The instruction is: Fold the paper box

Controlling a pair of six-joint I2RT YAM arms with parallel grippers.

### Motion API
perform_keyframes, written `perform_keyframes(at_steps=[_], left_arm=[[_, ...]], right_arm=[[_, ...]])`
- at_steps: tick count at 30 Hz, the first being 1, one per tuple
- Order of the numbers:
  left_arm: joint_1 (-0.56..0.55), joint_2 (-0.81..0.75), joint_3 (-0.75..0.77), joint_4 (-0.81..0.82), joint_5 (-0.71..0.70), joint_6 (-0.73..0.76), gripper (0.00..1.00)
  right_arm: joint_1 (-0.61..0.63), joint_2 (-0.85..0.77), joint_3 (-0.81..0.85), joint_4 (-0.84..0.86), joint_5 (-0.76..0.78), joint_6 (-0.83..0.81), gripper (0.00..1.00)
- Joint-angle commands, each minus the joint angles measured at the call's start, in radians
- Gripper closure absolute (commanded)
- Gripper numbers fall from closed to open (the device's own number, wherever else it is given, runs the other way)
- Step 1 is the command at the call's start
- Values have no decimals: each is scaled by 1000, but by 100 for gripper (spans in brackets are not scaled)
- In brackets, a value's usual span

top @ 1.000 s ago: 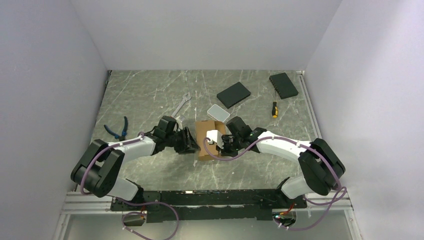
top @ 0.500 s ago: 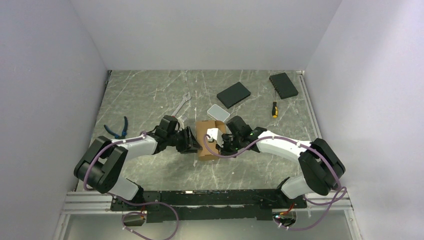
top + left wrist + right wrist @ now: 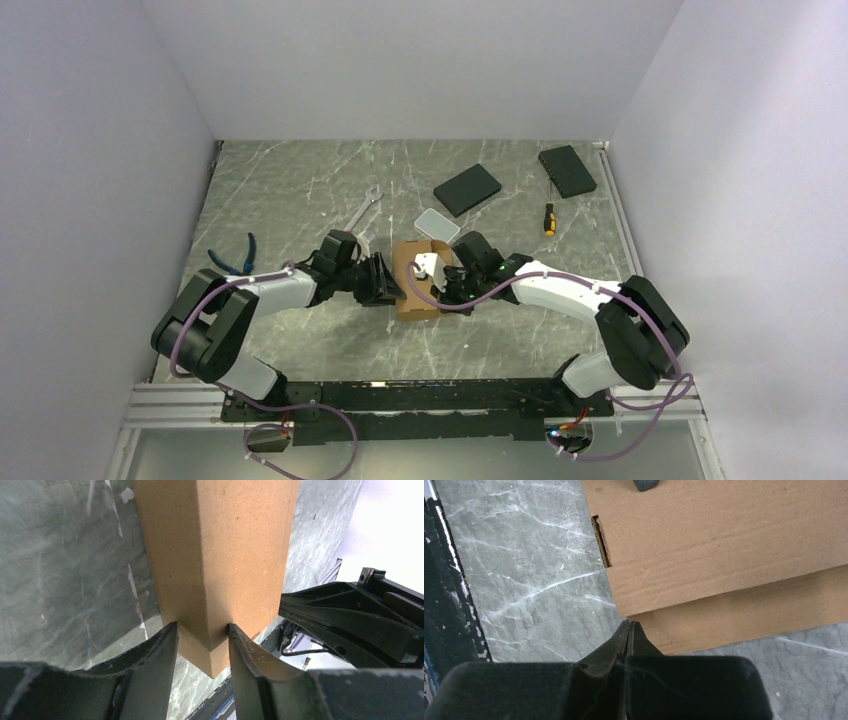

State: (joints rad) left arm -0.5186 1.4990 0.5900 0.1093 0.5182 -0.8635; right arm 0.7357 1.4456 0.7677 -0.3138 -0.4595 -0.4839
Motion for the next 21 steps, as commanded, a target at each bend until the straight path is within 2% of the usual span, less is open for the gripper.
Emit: perform_keyframes(at_steps=[1,5,8,10,14,18,21], left_arm=[[-9,36,16,-5,-19,-5,54],[-9,33,13,-3,-19,-7,54],[-9,22,-1,-10,-28,-6,54],[-8,18,-7,-16,-33,-2,54],[-3,18,-17,-21,-32,4,54],[2,24,-17,-14,-25,7,54],[3,28,-17,-8,-22,7,54]], right_arm=[[21,10,44,113,-59,56,100],[27,34,51,156,32,118,100],[27,36,65,119,37,91,98],[22,16,71,81,17,44,85],[-2,-25,82,-22,-48,-69,67],[-39,-65,83,-95,-98,-151,53],[-69,-73,87,-153,-144,-234,50]])
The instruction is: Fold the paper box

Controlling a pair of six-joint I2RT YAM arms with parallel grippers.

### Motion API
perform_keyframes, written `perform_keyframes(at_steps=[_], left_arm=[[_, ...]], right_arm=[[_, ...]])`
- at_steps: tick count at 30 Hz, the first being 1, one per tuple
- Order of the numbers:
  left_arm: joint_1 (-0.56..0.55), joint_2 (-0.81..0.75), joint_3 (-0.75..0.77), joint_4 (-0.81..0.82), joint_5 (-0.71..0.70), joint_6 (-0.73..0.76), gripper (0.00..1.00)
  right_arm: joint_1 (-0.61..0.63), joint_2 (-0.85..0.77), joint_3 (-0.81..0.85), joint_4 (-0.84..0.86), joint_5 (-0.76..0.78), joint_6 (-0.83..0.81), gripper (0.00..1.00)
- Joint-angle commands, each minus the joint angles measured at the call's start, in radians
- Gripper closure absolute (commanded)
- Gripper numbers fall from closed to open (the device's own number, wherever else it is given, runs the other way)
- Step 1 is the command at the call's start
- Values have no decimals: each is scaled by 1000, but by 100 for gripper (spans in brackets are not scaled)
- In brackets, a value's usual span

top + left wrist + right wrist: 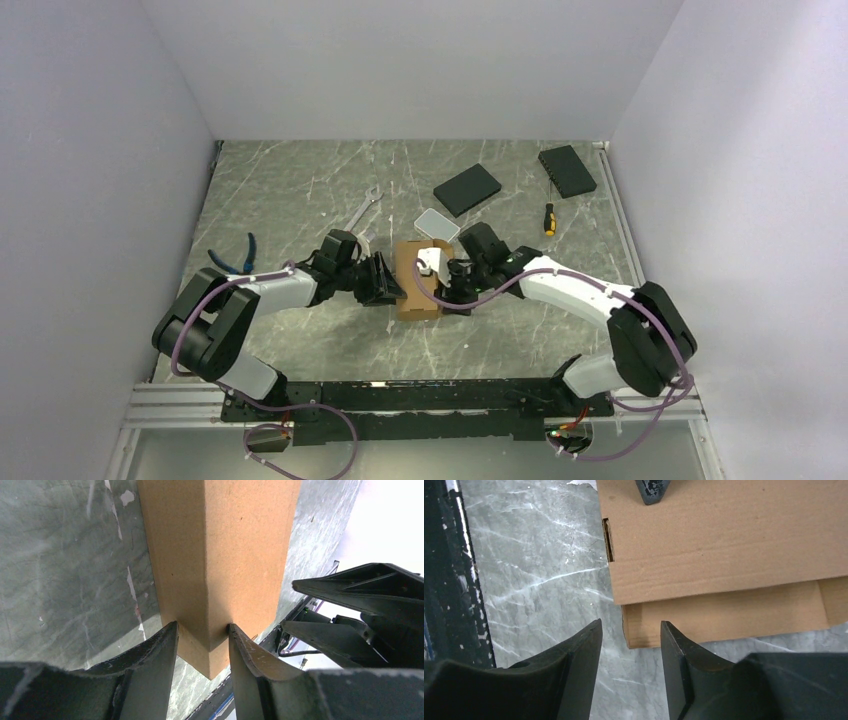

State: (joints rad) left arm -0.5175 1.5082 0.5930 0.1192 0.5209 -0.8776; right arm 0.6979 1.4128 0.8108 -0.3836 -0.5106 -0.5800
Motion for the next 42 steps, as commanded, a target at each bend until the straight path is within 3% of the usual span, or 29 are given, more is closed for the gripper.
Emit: perform_keyframes(at_steps=[1,9,14,24,42], left_arm=[[2,20,-19,-18,-24,22,54],[2,18,-16,-18,-22,19,54],[2,20,-15,-15,-20,18,54],[2,15,-14,-13,-16,18,54],[2,23,-2,-22,-8,23,54]], right_arm=[[-37,-36,45,-103,-104,-168,49],[-28,33,30,-95,-92,-191,54],[-11,56,28,-65,-66,-163,75],[32,81,35,-66,-65,-180,100],[48,77,64,-32,-54,-71,98]])
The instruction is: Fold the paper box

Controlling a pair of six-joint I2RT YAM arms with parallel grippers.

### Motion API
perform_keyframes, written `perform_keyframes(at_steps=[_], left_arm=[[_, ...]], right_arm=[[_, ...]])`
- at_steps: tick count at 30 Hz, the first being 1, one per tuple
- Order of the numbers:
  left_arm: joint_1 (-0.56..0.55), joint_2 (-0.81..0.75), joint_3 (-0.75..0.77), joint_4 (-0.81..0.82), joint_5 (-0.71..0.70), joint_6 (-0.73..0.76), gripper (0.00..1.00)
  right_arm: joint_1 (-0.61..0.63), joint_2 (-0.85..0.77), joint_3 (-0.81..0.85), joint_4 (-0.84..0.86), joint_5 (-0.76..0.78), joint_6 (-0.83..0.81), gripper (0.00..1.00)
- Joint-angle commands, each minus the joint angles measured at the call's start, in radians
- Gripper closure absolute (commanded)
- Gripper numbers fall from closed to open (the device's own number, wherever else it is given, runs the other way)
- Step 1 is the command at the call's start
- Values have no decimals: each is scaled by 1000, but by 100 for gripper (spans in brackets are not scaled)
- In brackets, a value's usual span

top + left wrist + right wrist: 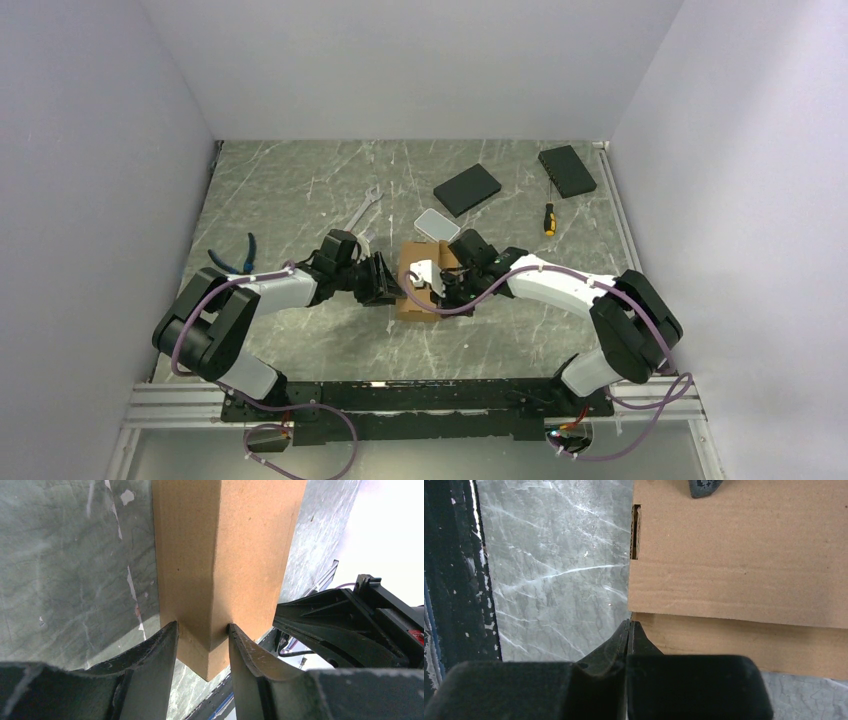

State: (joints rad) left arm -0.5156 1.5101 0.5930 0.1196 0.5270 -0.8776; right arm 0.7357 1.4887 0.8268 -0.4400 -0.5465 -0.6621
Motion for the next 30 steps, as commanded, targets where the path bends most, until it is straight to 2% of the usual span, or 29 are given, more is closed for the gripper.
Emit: perform_keyframes(at_steps=[1,4,8,10,13,17,22,25,28,30], left_arm=[[0,18,-2,-27,-15,24,54],[0,2,-1,-53,-22,38,53],[3,-6,16,-101,-29,73,52],[6,-3,32,-118,-31,92,52],[9,-1,54,-165,-23,113,51],[9,-45,77,-199,-35,127,43],[9,-217,91,-272,-132,126,37],[9,-345,60,-318,-195,100,41],[9,-460,-17,-340,-211,50,53],[9,-503,-58,-365,-212,34,57]], right_arm=[[7,-3,58,0,-17,-9,91],[-37,-52,88,-95,-56,-84,70],[-165,-162,86,-147,-152,-120,55],[-236,-204,66,-57,-144,-28,52],[-323,-217,16,131,-34,171,50],[-372,-147,5,255,57,329,58],[-373,-53,49,361,35,385,78],[-373,31,136,341,-30,367,87],[-368,120,224,339,-53,364,91],[-364,178,280,324,-70,353,91]])
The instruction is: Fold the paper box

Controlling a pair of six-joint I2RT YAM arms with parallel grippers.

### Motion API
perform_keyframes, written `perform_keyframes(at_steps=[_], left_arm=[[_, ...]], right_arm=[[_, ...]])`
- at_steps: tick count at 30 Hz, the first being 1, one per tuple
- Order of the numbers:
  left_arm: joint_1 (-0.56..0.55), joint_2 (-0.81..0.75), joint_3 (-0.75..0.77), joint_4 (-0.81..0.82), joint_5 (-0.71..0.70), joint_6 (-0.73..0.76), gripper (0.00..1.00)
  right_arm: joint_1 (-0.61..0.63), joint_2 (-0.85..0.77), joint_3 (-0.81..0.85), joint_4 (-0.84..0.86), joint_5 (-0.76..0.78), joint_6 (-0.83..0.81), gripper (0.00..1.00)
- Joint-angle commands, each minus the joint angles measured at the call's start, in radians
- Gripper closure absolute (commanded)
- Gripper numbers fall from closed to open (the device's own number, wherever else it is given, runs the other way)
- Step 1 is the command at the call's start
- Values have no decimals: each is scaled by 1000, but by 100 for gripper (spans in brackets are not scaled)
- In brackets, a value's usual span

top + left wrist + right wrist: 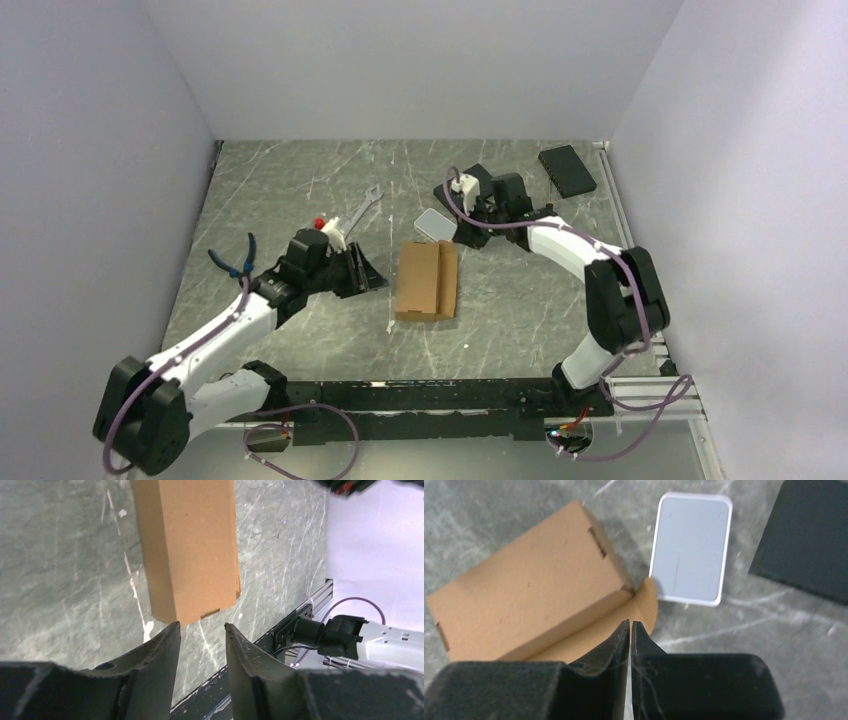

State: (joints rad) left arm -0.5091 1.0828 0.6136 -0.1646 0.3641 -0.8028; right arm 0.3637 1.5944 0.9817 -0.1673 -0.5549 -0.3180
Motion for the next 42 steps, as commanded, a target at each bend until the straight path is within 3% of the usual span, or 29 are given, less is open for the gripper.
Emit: perform_keyframes(at_steps=[1,4,8,13,19,27,35,42], left_arm=[[4,-88,-93,-92,-51,-43,57],[4,-91,-109,-98,-60,-30,57],[4,-32,-67,-61,-48,12,48],[4,99,14,-42,-48,49,47],[4,102,-16,-24,-63,-5,65],[-1,-39,-165,-8,40,-107,95],[-166,9,-286,184,55,-227,98],[-198,143,-222,278,21,-244,97]], right_arm=[[10,101,158,33,-82,-2,90],[20,189,246,-29,-140,-19,87],[46,245,293,-71,-203,-30,77],[95,279,312,-37,-30,17,79],[94,280,272,15,81,53,84],[95,290,261,-30,42,16,95],[96,285,253,-64,-22,-23,97],[96,254,221,-85,-71,-58,98]])
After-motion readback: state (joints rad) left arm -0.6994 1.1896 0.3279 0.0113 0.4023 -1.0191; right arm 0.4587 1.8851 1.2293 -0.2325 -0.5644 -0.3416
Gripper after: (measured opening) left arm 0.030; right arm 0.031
